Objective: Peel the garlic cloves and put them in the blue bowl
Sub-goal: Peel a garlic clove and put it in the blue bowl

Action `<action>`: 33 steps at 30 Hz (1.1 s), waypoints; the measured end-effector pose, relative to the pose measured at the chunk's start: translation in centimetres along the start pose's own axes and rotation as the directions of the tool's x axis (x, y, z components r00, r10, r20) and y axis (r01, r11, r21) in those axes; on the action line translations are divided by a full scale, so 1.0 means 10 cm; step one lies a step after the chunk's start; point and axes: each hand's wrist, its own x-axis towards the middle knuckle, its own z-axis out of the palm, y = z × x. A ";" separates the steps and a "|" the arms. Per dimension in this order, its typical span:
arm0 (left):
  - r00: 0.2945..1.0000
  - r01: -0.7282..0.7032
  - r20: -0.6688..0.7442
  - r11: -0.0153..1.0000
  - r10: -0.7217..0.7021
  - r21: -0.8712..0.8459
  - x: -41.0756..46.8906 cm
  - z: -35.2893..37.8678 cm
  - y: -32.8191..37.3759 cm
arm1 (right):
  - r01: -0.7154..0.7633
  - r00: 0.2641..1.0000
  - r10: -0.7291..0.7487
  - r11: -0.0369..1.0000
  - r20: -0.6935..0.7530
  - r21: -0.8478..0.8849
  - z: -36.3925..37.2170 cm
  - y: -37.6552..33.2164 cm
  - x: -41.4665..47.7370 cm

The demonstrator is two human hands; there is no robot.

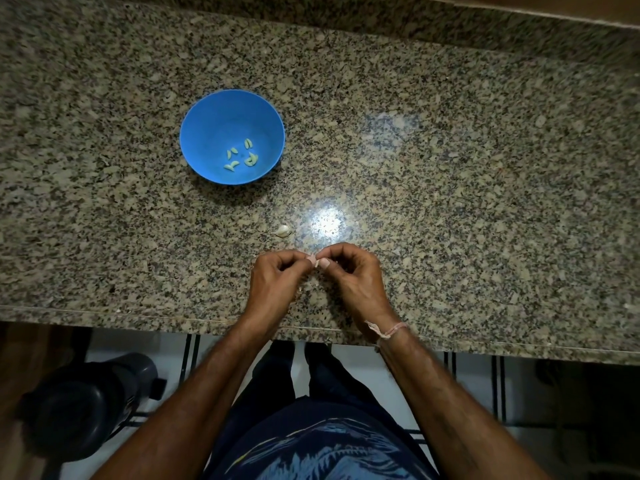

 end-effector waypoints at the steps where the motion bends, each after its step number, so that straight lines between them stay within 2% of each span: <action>1: 0.999 0.042 0.023 0.997 -0.041 -0.061 0.00 0.00 0.00 | -0.029 0.999 0.028 0.999 0.019 0.035 -0.01 -0.01 0.00; 3: 0.994 0.103 0.049 0.987 -0.098 -0.120 0.01 0.02 -0.01 | -0.079 0.996 0.074 0.992 0.050 0.098 -0.01 -0.04 -0.01; 5: 0.994 0.099 0.054 0.992 -0.095 -0.082 0.01 0.04 -0.02 | -0.122 0.991 0.112 0.979 0.069 0.166 -0.01 -0.07 -0.03; 8: 1.000 -0.010 0.030 0.992 0.006 0.124 0.00 0.08 -0.05 | -0.199 0.979 0.181 0.940 0.091 0.276 0.02 -0.08 -0.05; 10: 0.997 -0.055 -0.039 0.974 0.065 0.219 0.00 0.09 -0.06 | -0.208 0.978 0.192 0.927 0.081 0.314 0.03 -0.06 -0.05; 13: 0.995 -0.073 -0.058 0.983 0.084 0.171 -0.03 0.07 -0.03 | -0.154 0.988 0.153 0.946 0.025 0.285 0.01 -0.06 -0.04; 17: 0.989 -0.129 -0.042 0.974 0.140 0.187 -0.07 0.06 0.00 | -0.031 0.999 0.033 0.988 -0.014 0.150 -0.02 -0.05 -0.01; 20: 0.995 -0.082 -0.054 0.992 0.087 0.095 -0.06 0.07 0.00 | 0.009 1.000 -0.008 0.995 -0.012 0.100 -0.03 -0.05 -0.02; 24: 0.997 0.056 -0.039 0.985 -0.063 -0.164 -0.02 0.09 -0.01 | 0.120 0.993 -0.120 0.992 0.020 -0.029 -0.04 -0.04 -0.07; 28: 0.992 0.122 0.020 0.961 -0.121 -0.247 0.01 0.09 -0.03 | 0.197 0.980 -0.197 0.971 0.017 -0.132 -0.02 -0.02 -0.08; 33: 0.990 0.143 0.037 0.955 -0.138 -0.260 0.02 0.09 0.01 | 0.221 0.975 -0.221 0.965 0.020 -0.140 0.01 -0.02 -0.06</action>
